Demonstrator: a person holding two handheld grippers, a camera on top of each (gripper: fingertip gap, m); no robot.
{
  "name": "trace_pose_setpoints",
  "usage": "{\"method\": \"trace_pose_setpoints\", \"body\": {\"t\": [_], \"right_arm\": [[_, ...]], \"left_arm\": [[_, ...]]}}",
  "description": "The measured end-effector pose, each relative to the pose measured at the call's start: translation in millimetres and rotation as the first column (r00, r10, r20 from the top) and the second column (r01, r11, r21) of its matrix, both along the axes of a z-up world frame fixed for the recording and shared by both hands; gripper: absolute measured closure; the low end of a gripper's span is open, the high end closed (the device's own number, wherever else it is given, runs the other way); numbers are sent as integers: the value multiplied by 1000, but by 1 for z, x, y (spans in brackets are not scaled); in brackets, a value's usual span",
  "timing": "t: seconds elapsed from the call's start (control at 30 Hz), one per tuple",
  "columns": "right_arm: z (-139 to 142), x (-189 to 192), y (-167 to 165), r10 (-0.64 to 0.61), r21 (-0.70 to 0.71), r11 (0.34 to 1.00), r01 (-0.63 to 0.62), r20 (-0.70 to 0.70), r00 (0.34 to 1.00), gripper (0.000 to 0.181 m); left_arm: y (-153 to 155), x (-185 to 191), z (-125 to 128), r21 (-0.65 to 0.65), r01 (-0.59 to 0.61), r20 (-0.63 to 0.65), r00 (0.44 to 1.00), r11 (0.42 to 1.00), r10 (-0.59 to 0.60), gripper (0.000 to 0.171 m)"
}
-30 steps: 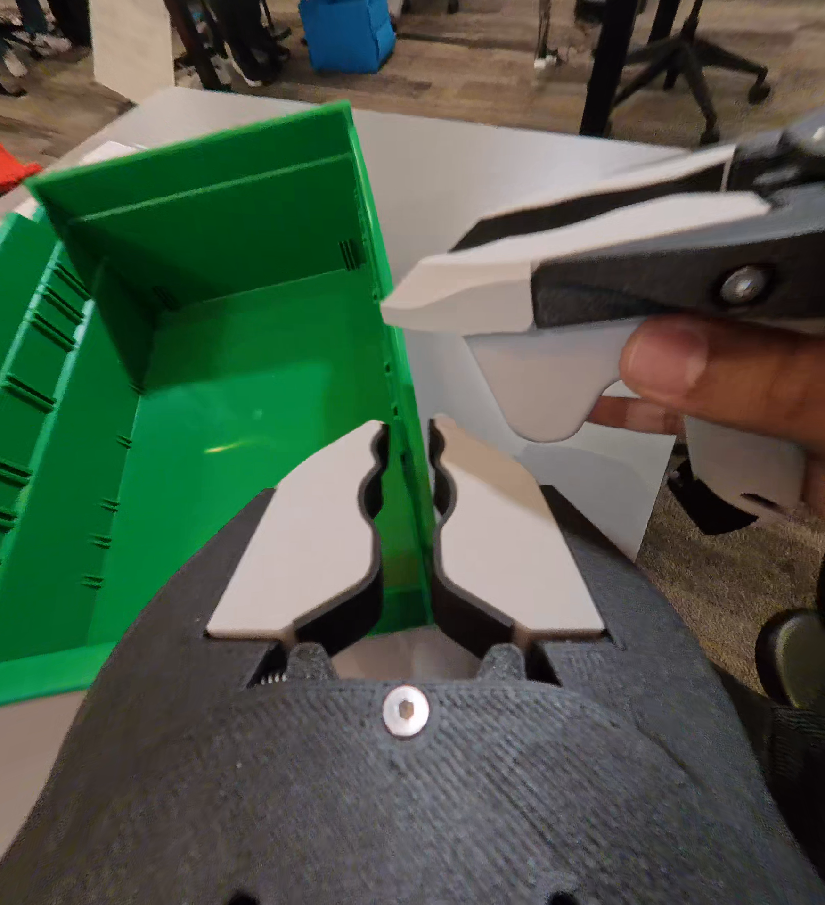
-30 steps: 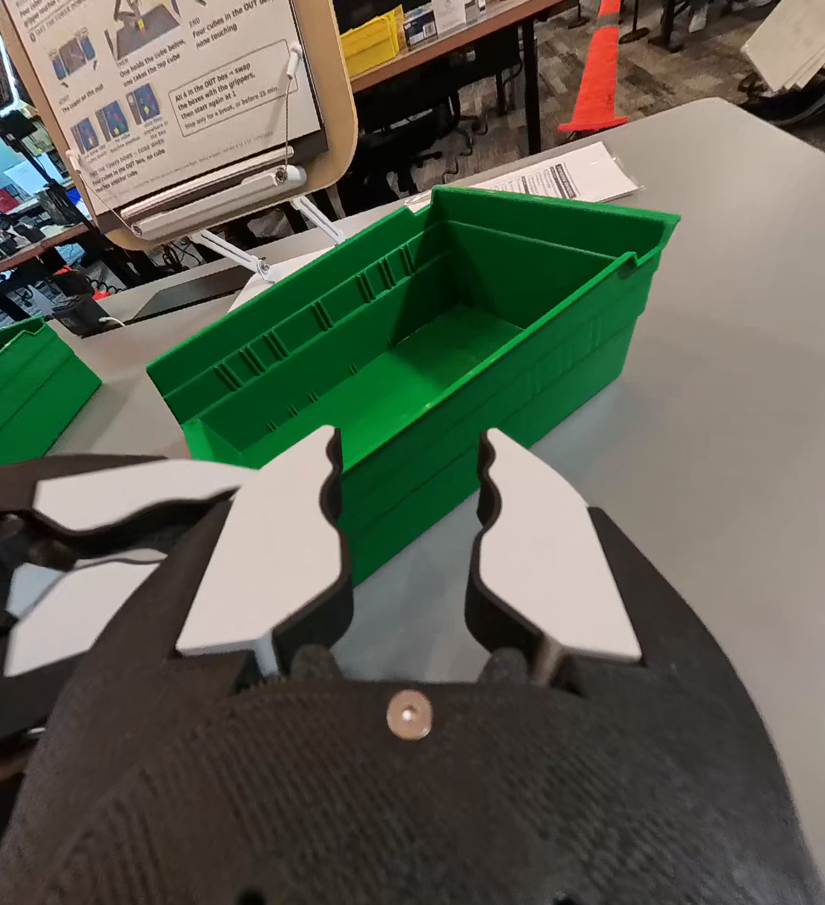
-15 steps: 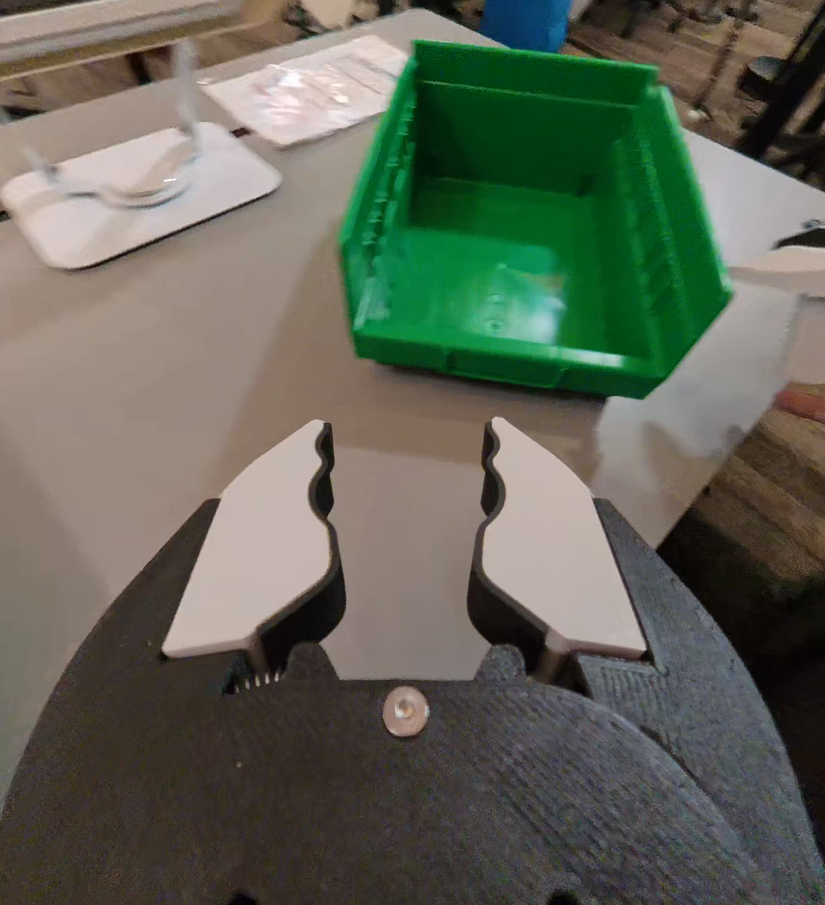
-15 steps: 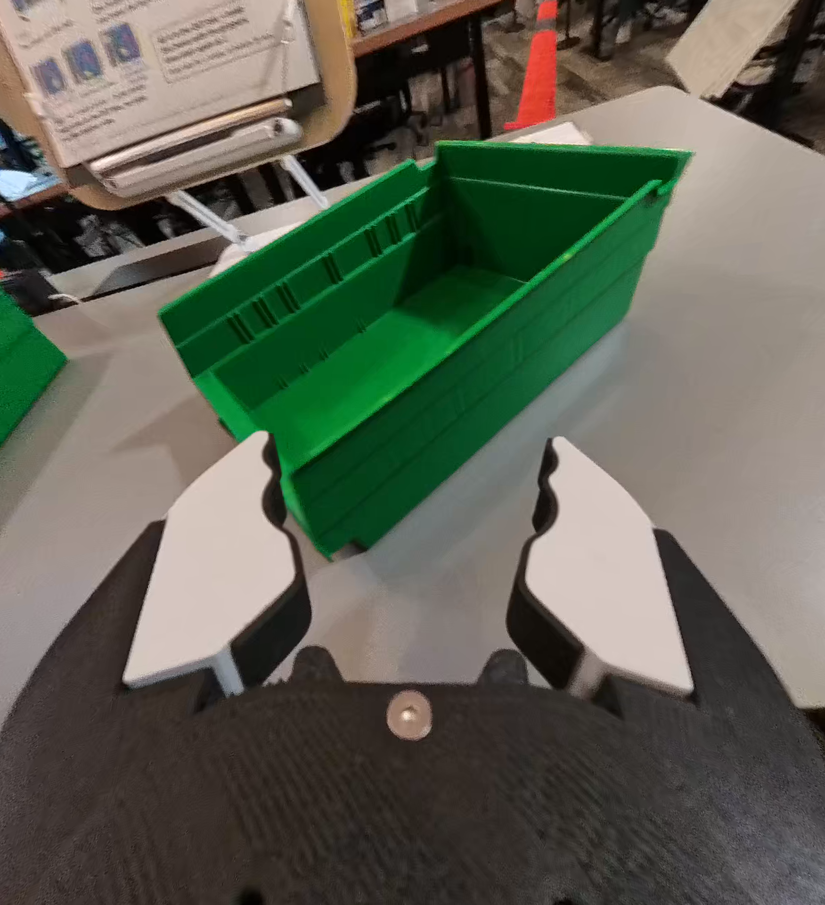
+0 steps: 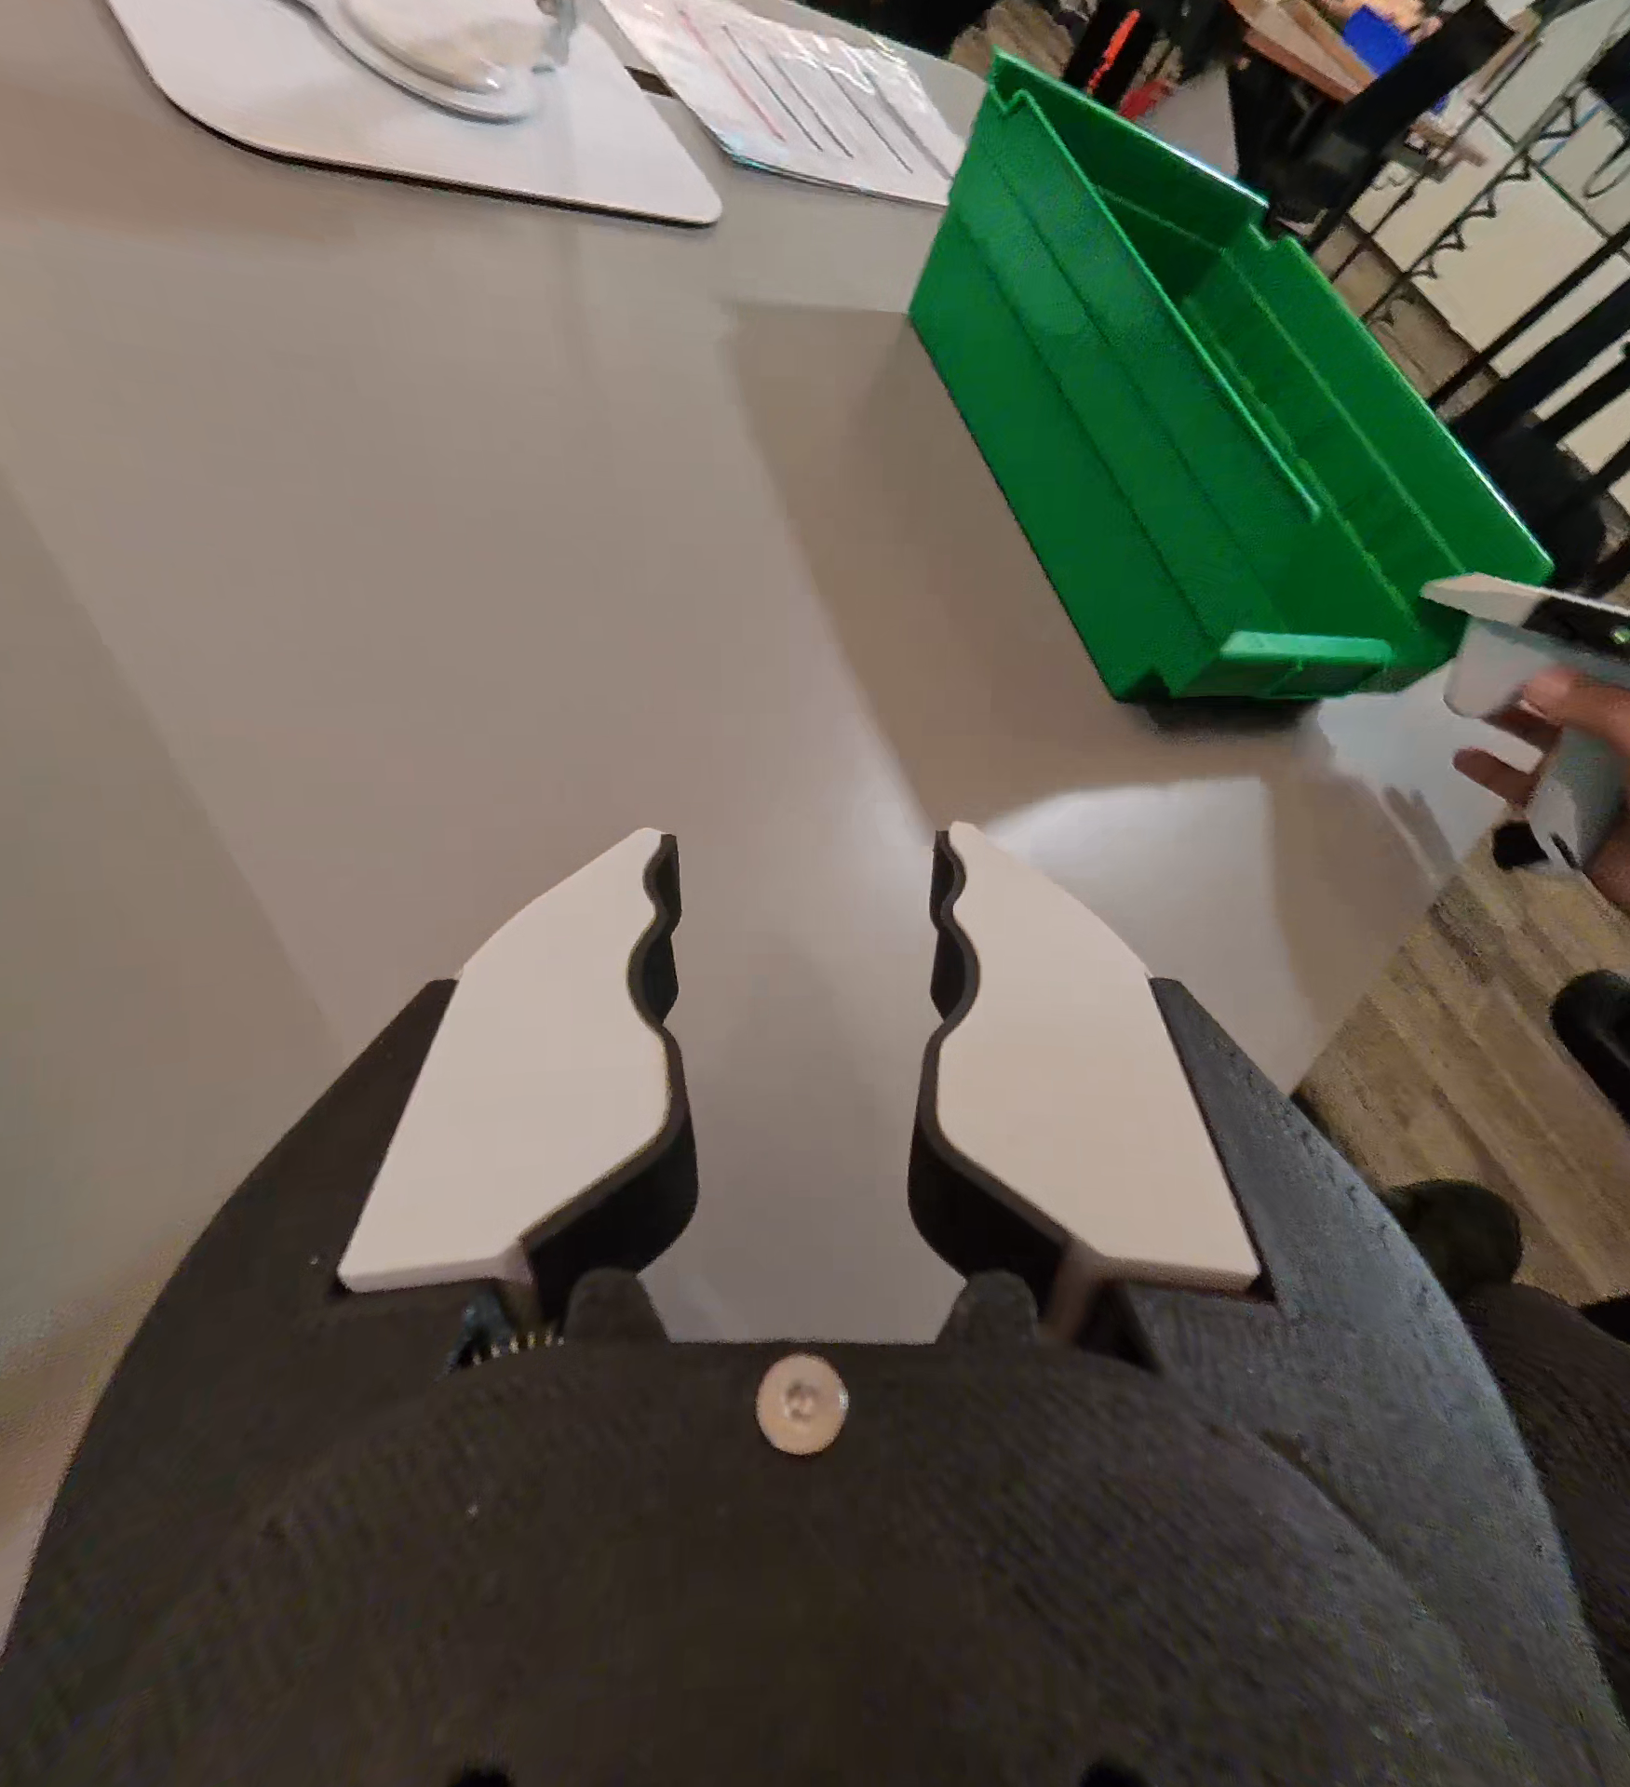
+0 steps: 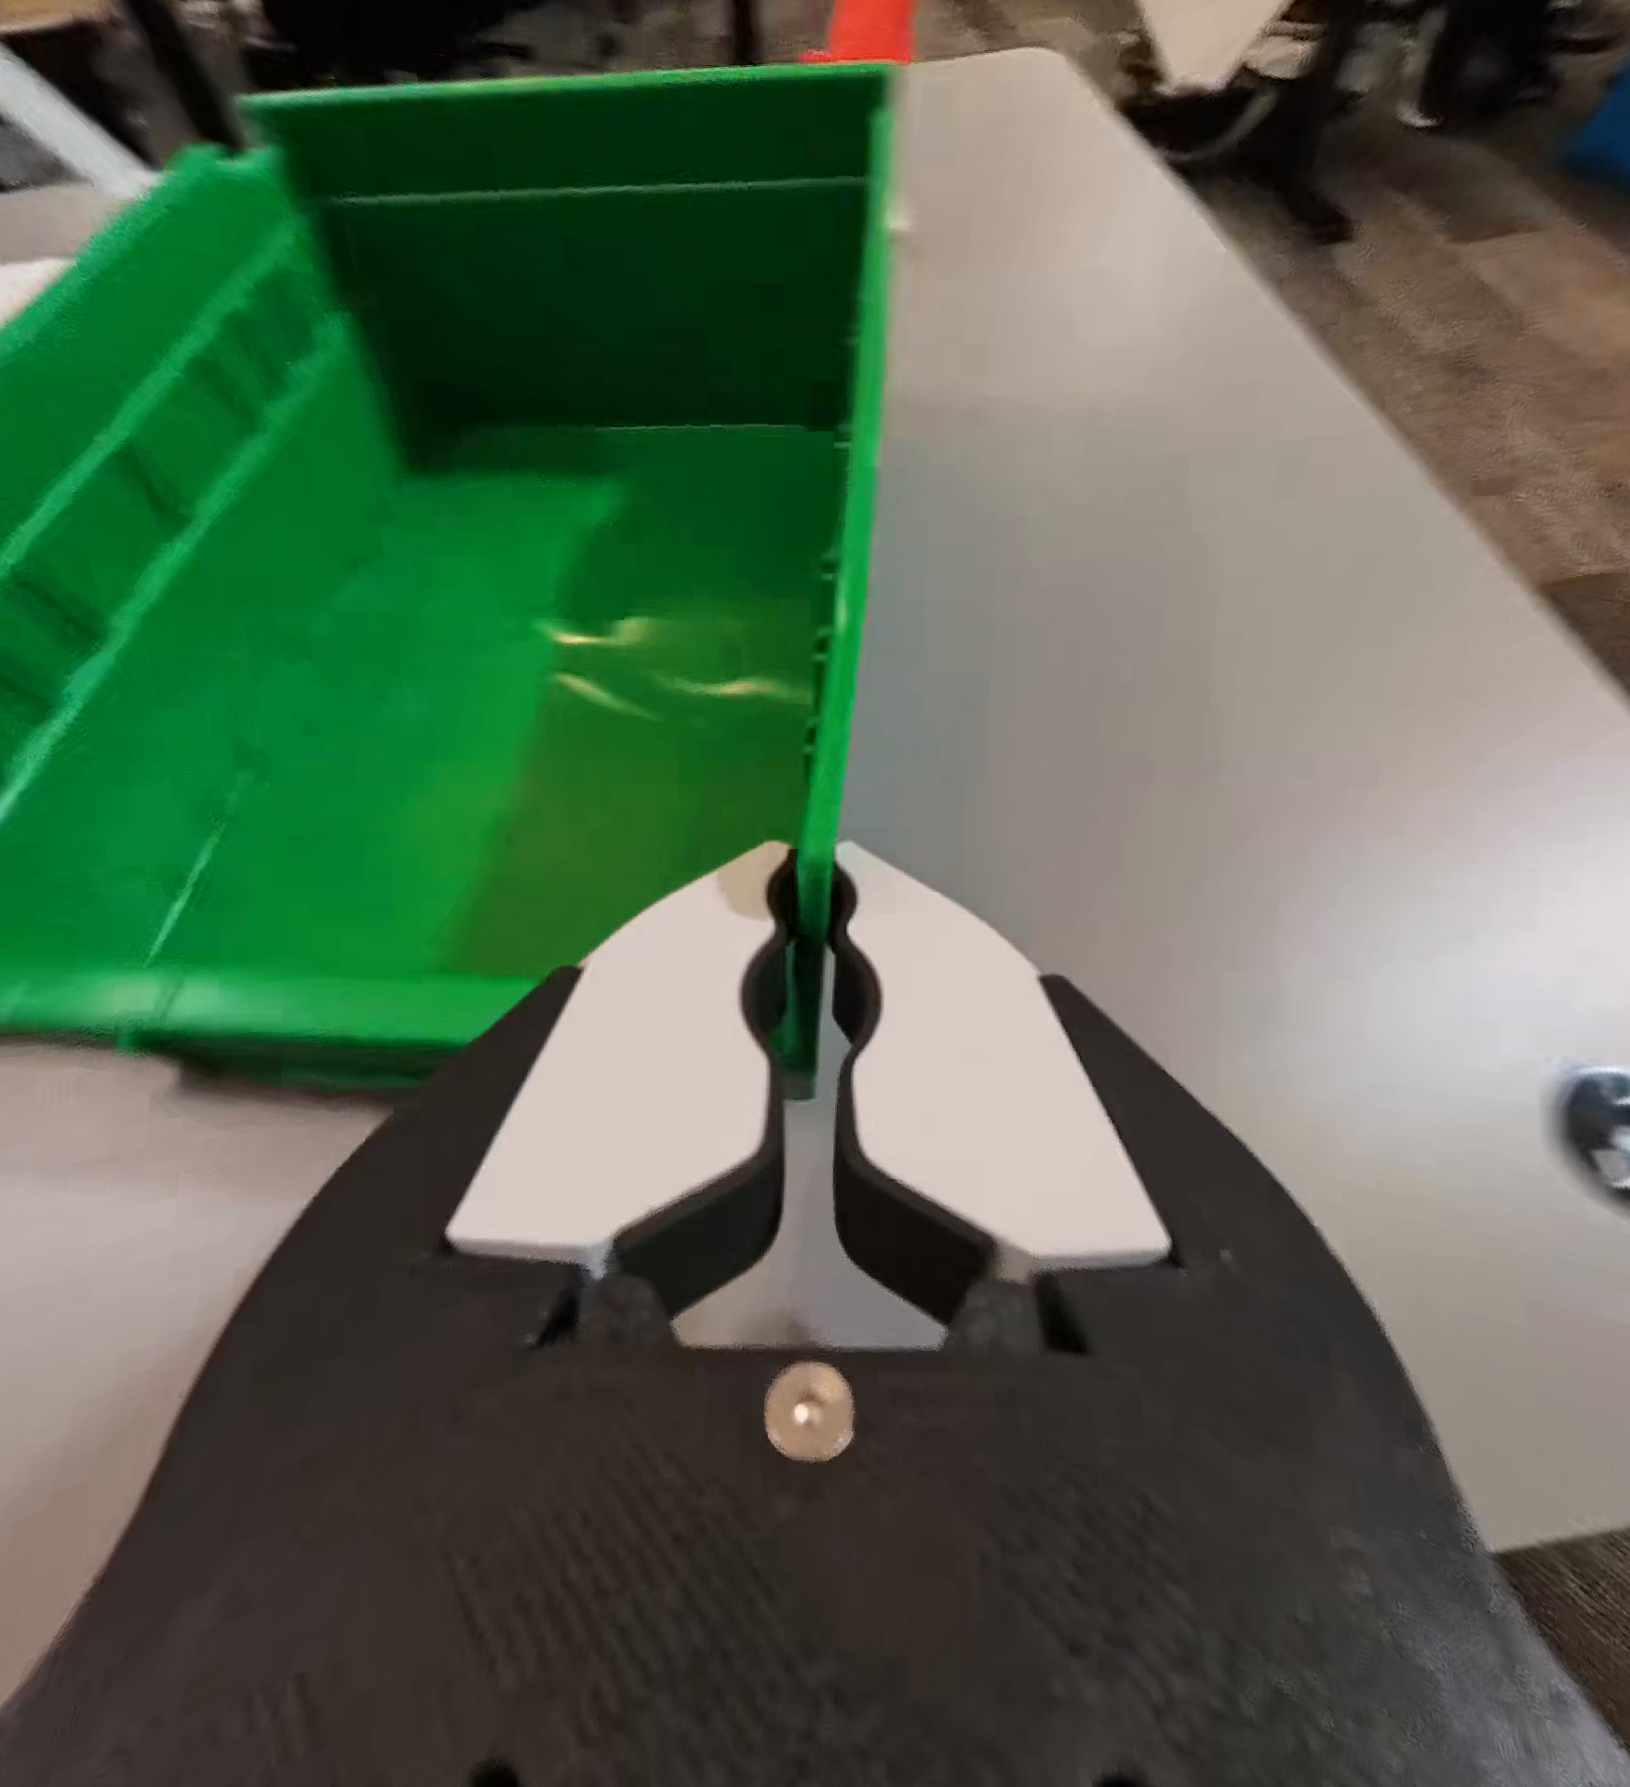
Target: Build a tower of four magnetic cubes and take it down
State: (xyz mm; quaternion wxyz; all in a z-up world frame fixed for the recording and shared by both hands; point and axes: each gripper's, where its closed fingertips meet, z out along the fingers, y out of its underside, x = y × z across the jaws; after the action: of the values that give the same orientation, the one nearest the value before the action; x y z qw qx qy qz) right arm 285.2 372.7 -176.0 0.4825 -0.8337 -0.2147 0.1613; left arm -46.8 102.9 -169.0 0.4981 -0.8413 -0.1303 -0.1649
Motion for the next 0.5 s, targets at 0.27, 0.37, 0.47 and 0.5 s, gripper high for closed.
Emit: {"method": "trace_pose_setpoints", "body": {"t": [0.27,0.37,0.47,0.5], "right_arm": [[0,20,39,94,20,995,-94,-8,995,179],[2,19,37,118,33,992,-120,42,992,178],[-1,27,39,126,10,992,-126,18,992,178],[-1,31,41,132,10,991,-132,9,991,179]], "left_arm": [[3,9,-11,-67,47,-189,980,997,-59,123],[3,11,-11,-66,56,-179,982,996,-67,124],[2,10,-11,-63,55,-161,985,996,-65,124],[2,9,-11,-62,54,-156,986,997,-63,124]]}}
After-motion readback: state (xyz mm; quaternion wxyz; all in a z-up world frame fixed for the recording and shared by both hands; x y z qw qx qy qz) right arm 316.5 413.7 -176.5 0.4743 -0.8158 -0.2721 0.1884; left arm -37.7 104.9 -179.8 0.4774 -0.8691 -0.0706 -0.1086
